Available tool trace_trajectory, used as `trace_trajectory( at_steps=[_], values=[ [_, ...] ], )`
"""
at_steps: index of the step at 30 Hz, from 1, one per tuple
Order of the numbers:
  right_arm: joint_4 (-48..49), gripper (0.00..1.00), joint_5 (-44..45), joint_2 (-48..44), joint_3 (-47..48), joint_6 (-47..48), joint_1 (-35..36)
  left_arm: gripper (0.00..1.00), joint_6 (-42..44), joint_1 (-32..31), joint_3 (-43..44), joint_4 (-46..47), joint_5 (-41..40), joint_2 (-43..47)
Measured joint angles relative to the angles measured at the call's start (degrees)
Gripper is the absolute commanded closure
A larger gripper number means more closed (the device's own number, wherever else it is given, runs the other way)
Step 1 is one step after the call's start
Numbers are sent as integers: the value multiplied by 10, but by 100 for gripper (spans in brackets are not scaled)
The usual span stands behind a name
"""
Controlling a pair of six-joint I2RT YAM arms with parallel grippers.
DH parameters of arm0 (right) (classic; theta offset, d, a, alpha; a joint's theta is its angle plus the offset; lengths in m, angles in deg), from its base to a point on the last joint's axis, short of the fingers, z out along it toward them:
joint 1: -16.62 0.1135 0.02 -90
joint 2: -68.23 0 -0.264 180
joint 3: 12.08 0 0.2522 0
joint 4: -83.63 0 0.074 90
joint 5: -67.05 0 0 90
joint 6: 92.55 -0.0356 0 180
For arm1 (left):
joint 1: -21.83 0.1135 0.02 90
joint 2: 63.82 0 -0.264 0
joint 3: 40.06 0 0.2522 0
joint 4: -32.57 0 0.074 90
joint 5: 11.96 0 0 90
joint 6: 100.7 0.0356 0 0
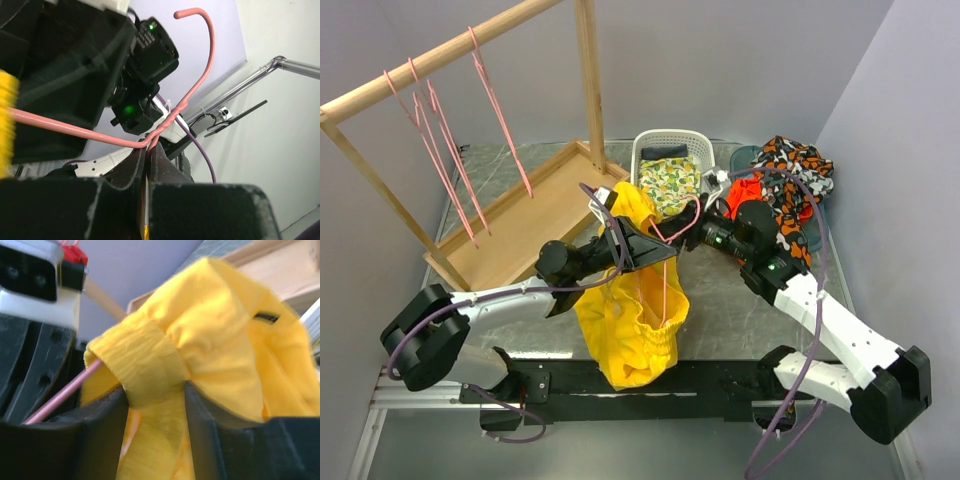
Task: Place the shorts on the hanger
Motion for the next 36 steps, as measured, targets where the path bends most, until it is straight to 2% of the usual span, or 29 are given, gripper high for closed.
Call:
trace_trajectory(
  at_steps=[3, 4, 7, 12, 14, 15, 16, 21, 24, 31, 36],
  values=[
    [-9, 85, 17, 24, 29, -3, 0, 99, -8, -5, 9, 0, 5, -9],
    [-16, 87, 26, 30, 39, -3, 0, 99, -9, -6, 13, -1, 6, -10],
    [-43, 91, 61, 43, 72, -5, -1, 99, -9, -14, 20, 0, 10, -11],
    [-97, 91, 102, 69, 143, -7, -8, 99, 2, -31, 27, 2, 12, -11],
    [-111, 84, 112, 84, 168, -7, -8, 99, 8, -36, 27, 2, 13, -10],
    [-116, 71, 115, 90, 175, -7, -8, 99, 12, -37, 27, 1, 13, -8],
    [-121, 62, 117, 94, 177, -7, -8, 99, 17, -38, 27, 1, 12, -6],
    [-156, 35, 143, 80, 166, -12, -10, 99, 53, -39, 27, -3, 4, 17],
    [-197, 30, 182, 43, 165, -18, -10, 99, 79, -42, 27, -2, -6, 36],
    [-313, 29, 283, -76, 172, -58, -24, 99, 122, -44, 27, 1, -28, 43],
    [-380, 30, 309, -152, 204, -78, -28, 99, 147, -43, 27, 2, -55, 41]
  ],
)
